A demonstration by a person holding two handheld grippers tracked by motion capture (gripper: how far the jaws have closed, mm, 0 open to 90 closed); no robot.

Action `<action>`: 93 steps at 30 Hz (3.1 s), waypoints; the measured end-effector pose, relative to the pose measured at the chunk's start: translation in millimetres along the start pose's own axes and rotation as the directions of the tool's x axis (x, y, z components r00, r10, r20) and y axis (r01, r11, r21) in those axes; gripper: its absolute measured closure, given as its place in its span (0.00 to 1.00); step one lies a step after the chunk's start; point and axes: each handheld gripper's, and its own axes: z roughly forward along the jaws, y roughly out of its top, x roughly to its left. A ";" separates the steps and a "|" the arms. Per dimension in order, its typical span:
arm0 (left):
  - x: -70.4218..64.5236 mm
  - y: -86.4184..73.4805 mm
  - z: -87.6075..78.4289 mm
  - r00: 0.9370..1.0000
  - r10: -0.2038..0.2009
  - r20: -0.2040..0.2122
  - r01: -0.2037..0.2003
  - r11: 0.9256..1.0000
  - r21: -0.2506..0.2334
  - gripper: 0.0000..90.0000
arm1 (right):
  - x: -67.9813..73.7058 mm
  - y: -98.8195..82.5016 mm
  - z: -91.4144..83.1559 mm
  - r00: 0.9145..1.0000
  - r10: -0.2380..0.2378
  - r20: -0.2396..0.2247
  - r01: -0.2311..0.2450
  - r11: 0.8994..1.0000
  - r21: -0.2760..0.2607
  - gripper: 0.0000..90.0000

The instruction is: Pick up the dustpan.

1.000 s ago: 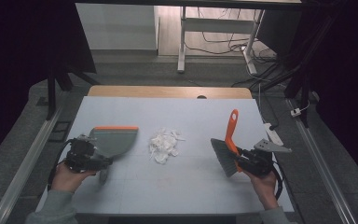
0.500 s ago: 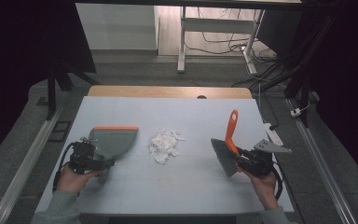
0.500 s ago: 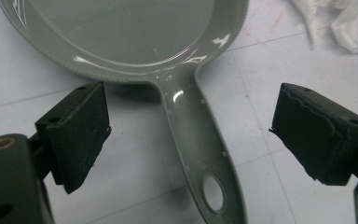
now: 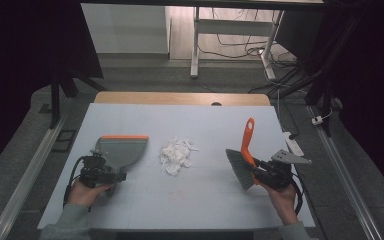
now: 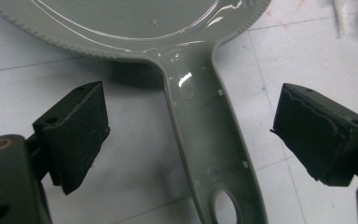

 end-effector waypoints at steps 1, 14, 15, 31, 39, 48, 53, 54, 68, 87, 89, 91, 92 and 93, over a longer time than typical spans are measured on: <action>0.4 -0.1 0.9 1.000 -0.001 0.002 0.001 1.000 -0.001 0.14 | 0.0 -0.1 0.1 1.000 0.001 0.001 -0.001 1.000 0.000 0.77; 3.7 -1.6 7.4 0.999 -0.043 -0.002 0.043 0.998 -0.037 0.26 | 1.0 -0.1 0.6 1.000 0.003 0.010 -0.003 1.000 0.001 0.77; 4.2 -1.8 8.1 0.999 -0.048 -0.001 0.048 0.998 -0.038 0.26 | 1.0 -0.1 0.6 1.000 0.003 0.010 -0.003 1.000 0.001 0.77; 7.0 -1.4 11.4 0.997 -0.079 0.024 0.081 0.995 -0.055 0.45 | 1.0 -0.2 0.6 1.000 0.001 0.014 -0.001 1.000 0.003 0.77; 8.8 -1.0 11.3 0.994 -0.087 0.062 0.090 0.995 -0.053 0.59 | 0.5 -0.1 -0.3 1.000 0.004 0.016 -0.004 1.000 0.001 0.77; 12.6 -1.4 9.2 0.991 -0.103 0.080 0.109 0.992 -0.068 0.67 | 0.6 -0.1 -0.5 1.000 0.002 0.020 -0.002 1.000 0.004 0.77; 14.0 -1.6 8.1 0.990 -0.110 0.085 0.116 0.990 -0.079 0.68 | 0.2 -0.4 -0.3 1.000 0.003 0.020 -0.003 1.000 0.005 0.77; 14.4 -1.6 8.0 0.990 -0.111 0.088 0.118 0.990 -0.079 0.68 | 0.2 -0.4 -0.3 1.000 0.004 0.020 -0.004 1.000 0.005 0.77; 18.8 -3.2 0.4 0.990 -0.110 0.087 0.121 0.983 -0.140 0.69 | 0.2 -0.3 -1.2 1.000 0.004 0.018 -0.004 1.000 -0.001 0.77; 23.4 -6.2 -15.8 0.992 -0.058 0.113 0.084 0.966 -0.243 0.69 | 0.2 -0.3 -1.1 1.000 0.005 0.017 -0.005 1.000 -0.004 0.77; 24.1 -6.4 -16.9 0.992 -0.054 0.116 0.081 0.965 -0.248 0.69 | 0.2 -0.3 -0.9 1.000 0.004 0.017 -0.004 1.000 -0.003 0.77; 24.6 -6.5 -18.1 0.992 -0.049 0.119 0.078 0.964 -0.253 0.69 | 0.1 -0.4 -0.9 1.000 0.005 0.017 -0.005 1.000 -0.003 0.77; 24.7 -6.7 -19.0 0.991 -0.045 0.123 0.076 0.964 -0.255 0.69 | 0.1 -0.4 -0.9 1.000 0.005 0.017 -0.005 1.000 -0.003 0.77; 25.0 -6.8 -20.1 0.992 -0.037 0.123 0.068 0.963 -0.259 0.69 | 0.1 -0.4 -1.0 1.000 0.005 0.017 -0.005 1.000 -0.003 0.77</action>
